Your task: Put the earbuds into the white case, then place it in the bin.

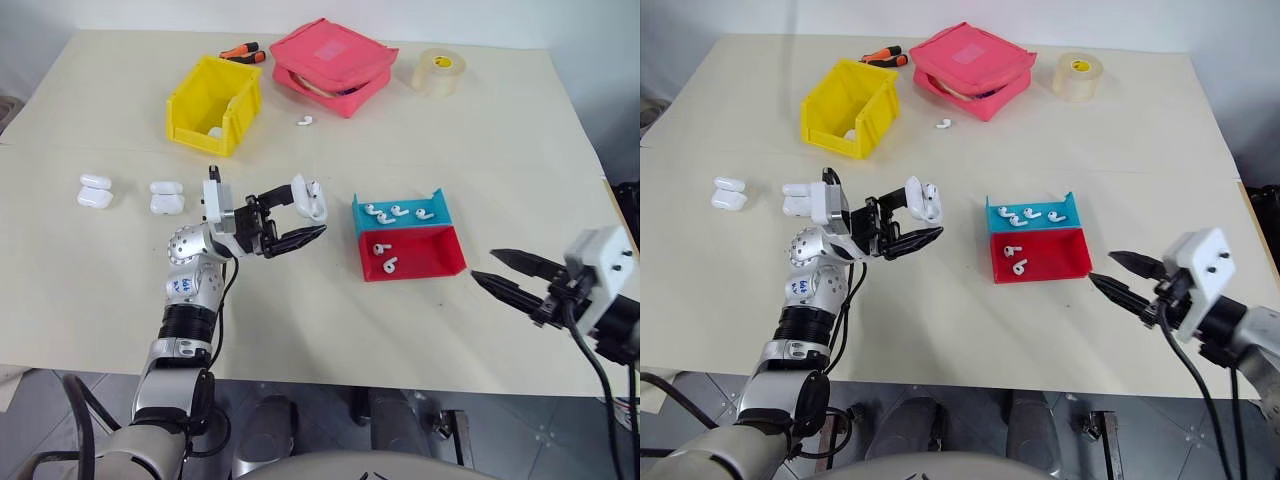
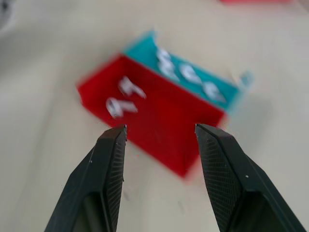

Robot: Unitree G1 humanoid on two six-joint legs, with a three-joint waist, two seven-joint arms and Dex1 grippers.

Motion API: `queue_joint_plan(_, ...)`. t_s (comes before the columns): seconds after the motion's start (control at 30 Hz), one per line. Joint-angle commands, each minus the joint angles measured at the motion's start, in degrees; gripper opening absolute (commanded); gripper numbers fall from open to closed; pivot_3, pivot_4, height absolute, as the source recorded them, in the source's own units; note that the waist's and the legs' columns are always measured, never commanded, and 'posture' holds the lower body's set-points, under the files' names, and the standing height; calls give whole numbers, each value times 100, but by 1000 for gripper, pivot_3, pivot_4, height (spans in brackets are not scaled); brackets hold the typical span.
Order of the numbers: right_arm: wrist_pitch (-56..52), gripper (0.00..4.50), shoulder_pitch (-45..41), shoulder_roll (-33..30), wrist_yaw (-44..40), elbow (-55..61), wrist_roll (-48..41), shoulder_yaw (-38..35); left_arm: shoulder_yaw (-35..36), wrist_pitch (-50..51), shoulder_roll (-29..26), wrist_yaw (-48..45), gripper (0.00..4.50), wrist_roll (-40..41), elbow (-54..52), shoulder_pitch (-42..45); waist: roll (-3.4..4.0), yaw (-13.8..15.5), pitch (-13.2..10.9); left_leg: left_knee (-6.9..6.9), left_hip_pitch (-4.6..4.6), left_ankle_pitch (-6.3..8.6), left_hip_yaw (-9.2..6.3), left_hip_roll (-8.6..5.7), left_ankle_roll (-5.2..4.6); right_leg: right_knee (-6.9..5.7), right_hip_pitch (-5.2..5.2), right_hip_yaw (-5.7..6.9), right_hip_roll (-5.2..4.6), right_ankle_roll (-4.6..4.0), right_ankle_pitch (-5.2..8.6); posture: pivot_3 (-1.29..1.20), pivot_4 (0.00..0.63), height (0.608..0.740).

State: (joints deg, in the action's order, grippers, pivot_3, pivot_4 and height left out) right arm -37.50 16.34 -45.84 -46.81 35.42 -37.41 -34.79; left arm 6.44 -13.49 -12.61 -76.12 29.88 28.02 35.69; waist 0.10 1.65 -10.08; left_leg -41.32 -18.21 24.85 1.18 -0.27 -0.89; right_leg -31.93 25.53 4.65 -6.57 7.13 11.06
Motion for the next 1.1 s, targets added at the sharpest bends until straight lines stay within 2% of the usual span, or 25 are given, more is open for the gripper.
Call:
queue_joint_plan(0.03,112,2356,366,-78,-208,69,28,-556,128,-74,-127,157,2777,-4,-198,-64,0,-7,0,1,0,0,1,1,0,0,0,-1,1,0,0,0,150,740)
queue_joint_plan(0.17,77,2356,411,-184,-262,36,-19,-676,164,-45,-248,264,2777,20,-365,-196,0,-31,0,9,1,1,16,1,-1,-2,-3,-19,2,0,0,0,150,740)
queue_joint_plan(0.3,-121,2356,-313,-574,-177,-94,-110,-180,196,-70,-283,374,2777,14,-518,-291,0,-33,0,8,5,1,21,2,-1,-4,-3,-26,2,1,-2,0,150,740)
queue_joint_plan(0.43,-277,2356,-2023,-1015,-114,-686,140,1202,201,-55,-322,477,2777,38,-798,-462,0,-50,0,5,23,1,20,3,-1,-3,-2,-26,4,0,-4,0,150,740)
queue_joint_plan(0.57,-445,2356,-3705,-1122,-305,-1551,771,2801,155,-38,-333,532,2777,58,-1073,-655,3,-44,1,3,23,0,18,2,-1,0,4,-22,3,-1,-4,0,150,740)
queue_joint_plan(0.83,-220,2356,-6233,-480,-974,-3625,2199,4992,34,-2,-300,604,2777,86,-1602,-1044,4,-61,1,-7,-3,1,13,-4,-2,12,14,-6,-5,2,-6,0,150,740)
queue_joint_plan(1.1,-29,2356,-7667,444,-1244,-5645,3290,5881,-63,29,-270,776,2777,96,-1993,-1336,5,-188,1,-10,-6,-1,9,3,1,8,16,6,-4,3,-6,0,150,740)
